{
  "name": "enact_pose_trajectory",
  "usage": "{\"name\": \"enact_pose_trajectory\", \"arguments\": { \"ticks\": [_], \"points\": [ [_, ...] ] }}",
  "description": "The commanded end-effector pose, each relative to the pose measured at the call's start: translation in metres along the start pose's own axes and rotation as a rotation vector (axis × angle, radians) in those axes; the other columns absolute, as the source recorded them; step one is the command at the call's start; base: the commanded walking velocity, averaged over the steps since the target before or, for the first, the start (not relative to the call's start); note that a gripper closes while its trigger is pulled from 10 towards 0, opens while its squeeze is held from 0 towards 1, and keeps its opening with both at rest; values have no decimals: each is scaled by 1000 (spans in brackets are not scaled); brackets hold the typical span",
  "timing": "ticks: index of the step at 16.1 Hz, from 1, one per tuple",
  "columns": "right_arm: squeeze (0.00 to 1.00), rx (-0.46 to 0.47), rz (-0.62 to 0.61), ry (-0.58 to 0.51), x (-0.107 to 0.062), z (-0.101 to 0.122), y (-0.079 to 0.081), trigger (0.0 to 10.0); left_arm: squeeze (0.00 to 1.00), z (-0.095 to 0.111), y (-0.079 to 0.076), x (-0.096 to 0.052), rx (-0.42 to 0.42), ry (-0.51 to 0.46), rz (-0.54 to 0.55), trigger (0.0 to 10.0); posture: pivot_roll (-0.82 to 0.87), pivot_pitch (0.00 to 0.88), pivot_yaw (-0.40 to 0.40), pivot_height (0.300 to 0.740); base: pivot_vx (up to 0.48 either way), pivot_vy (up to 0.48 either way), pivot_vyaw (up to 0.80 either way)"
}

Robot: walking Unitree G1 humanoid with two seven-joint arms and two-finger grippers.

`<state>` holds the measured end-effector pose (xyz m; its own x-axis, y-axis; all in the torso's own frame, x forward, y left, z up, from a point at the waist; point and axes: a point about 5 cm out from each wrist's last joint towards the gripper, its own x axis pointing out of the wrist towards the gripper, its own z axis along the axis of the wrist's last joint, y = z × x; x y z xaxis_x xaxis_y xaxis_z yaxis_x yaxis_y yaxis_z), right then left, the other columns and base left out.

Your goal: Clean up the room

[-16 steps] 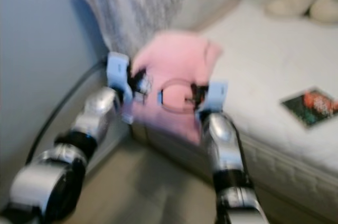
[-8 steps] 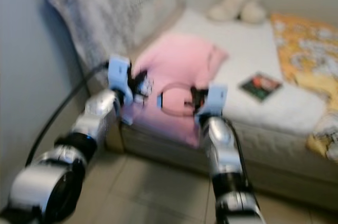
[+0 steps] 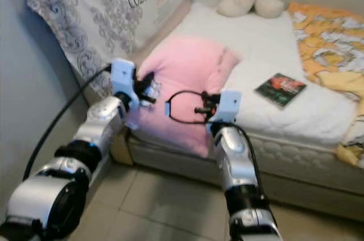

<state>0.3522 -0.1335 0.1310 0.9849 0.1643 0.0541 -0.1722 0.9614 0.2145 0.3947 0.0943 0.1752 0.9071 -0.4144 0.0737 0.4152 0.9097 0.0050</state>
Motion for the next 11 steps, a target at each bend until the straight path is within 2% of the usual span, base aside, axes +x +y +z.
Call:
{"name": "enact_pose_trajectory", "arguments": {
  "ticks": [1, 11],
  "points": [
    [0, -26, -31, -22, -2, 7, -12, 10000, 0, 9, -7, 5, -3, -41, -16, 10000, 38, 0, 42, 740, 480, 0, 0],
    [0, -33, -26, -19, -1, 7, -13, 10000, 0, 9, -6, 6, -13, -29, -2, 10000, 33, 0, 34, 740, 480, 0, 0]
  ]
}}
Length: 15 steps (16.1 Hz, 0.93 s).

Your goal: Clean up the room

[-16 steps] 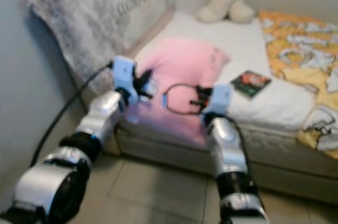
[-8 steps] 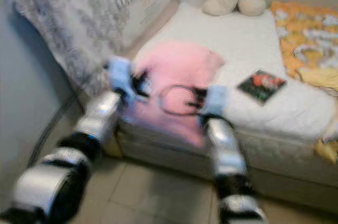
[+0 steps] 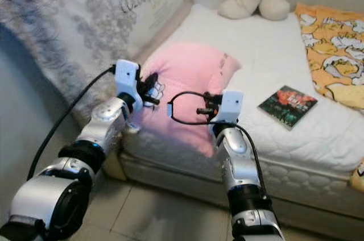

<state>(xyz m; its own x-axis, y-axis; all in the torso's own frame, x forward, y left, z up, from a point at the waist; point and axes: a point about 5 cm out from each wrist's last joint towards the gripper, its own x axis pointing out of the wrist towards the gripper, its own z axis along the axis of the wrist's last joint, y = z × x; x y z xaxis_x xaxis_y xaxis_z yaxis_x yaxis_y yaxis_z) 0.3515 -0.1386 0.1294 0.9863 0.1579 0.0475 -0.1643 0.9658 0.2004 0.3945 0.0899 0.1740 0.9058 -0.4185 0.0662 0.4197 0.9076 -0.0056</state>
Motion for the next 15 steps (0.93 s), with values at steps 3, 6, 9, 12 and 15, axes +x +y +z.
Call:
{"name": "enact_pose_trajectory", "arguments": {
  "ticks": [3, 6, 9, 12, 15],
  "points": [
    [0, -23, -9, -22, 1, 7, -6, 10000, 0, 9, 0, 4, -12, -26, 13, 10000, 33, 0, 32, 740, 465, 0, 0],
    [0, -24, -4, -21, 2, 7, -6, 10000, 0, 9, 0, 5, -21, -16, 4, 10000, 34, 0, 29, 740, 461, 0, 0],
    [0, -22, 2, -14, 2, 4, -4, 10000, 0, 13, 3, 6, -23, -19, 25, 10000, 35, 0, 27, 740, 459, 0, 0],
    [0, -23, 5, -14, 2, 5, -3, 10000, 0, 15, 5, 7, -27, -17, 32, 10000, 30, 0, 29, 740, 458, 0, 0],
    [0, -25, 3, -13, 0, 4, -5, 10000, 0, 15, 6, 7, -27, -12, 32, 10000, 25, 0, 31, 740, 455, 0, 0]
  ]
}}
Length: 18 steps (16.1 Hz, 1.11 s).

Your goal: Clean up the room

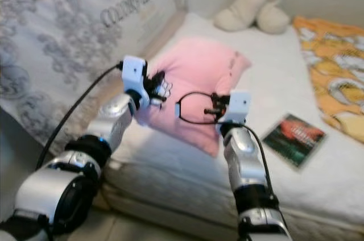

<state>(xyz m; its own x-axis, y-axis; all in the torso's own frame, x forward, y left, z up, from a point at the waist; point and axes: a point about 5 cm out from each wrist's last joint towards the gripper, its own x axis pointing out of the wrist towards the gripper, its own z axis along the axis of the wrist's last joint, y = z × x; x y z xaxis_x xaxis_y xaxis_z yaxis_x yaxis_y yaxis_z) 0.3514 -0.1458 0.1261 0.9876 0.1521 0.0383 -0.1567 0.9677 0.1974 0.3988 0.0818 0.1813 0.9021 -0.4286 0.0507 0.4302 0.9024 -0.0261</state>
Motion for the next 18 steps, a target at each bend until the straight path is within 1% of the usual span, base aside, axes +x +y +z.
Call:
{"name": "enact_pose_trajectory", "arguments": {
  "ticks": [1, 5, 7, 9, 12, 14, 17, 18],
  "points": [
    [0, -22, 9, -21, 1, 5, 2, 10000, 0, 8, 11, -1, -6, -25, 41, 10000, 24, 0, 33, 740, 442, 0, 0],
    [0, -21, 10, -20, 0, 4, 3, 10000, 0, 10, 11, 0, 1, -15, 31, 10000, 21, 0, 36, 740, 308, 368, 0],
    [0, -21, 9, -20, -3, 3, 2, 10000, 0, 15, 5, 3, 29, -35, -25, 10000, 12, 0, 40, 740, 298, 377, 0],
    [0, -22, 6, -18, -5, 2, 2, 10000, 0, 16, 2, 4, 37, -35, -32, 10000, 5, 0, 41, 740, 298, 377, 0],
    [0, -28, -5, -10, -9, -1, -1, 10000, 0, 16, -4, 8, 9, -27, -37, 10000, -5, 0, 43, 740, 308, 367, 0],
    [0, -32, -14, -6, -9, -1, -4, 10000, 0, 17, -11, 10, 10, -33, -53, 10000, -9, 0, 45, 740, 326, 353, 0],
    [0, -37, -22, -9, -11, 1, -6, 10000, 0, 18, -16, 11, 22, -45, -68, 10000, -16, 0, 49, 740, 0, 0, 0],
    [0, -38, -24, -10, -11, 1, -6, 10000, 0, 17, -15, 11, 21, -42, -60, 10000, -18, 0, 50, 740, 356, -315, 0]
  ]
}}
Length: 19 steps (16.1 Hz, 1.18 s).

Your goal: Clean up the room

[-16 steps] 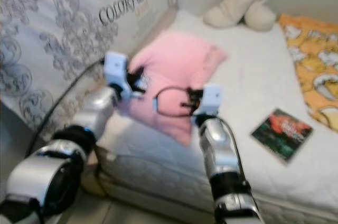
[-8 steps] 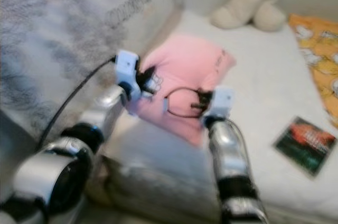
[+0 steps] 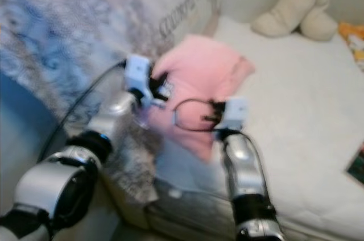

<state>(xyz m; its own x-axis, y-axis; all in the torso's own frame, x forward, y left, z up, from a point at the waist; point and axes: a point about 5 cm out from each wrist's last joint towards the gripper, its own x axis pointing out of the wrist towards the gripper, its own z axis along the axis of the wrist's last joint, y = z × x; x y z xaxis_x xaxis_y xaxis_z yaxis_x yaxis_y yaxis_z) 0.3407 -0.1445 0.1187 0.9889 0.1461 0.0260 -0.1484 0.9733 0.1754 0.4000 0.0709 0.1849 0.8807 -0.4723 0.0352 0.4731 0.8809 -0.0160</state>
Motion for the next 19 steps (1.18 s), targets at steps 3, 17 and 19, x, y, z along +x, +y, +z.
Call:
{"name": "enact_pose_trajectory", "arguments": {
  "ticks": [3, 17, 19],
  "points": [
    [0, -15, -17, -17, -2, 6, -7, 10000, 0, 10, -8, 5, -3, -45, -4, 10000, -23, 0, 52, 740, 396, -266, 0],
    [0, -753, 211, 424, 24, -7, -45, 10000, 0, -27, -11, 0, -250, 94, 383, 10000, -58, 277, -126, 740, 190, 0, 0],
    [0, -756, 210, 404, 30, 0, -41, 10000, 0, -20, -8, 2, -248, 61, 400, 10000, -51, 276, -130, 740, 0, 0, 0]
  ]
}}
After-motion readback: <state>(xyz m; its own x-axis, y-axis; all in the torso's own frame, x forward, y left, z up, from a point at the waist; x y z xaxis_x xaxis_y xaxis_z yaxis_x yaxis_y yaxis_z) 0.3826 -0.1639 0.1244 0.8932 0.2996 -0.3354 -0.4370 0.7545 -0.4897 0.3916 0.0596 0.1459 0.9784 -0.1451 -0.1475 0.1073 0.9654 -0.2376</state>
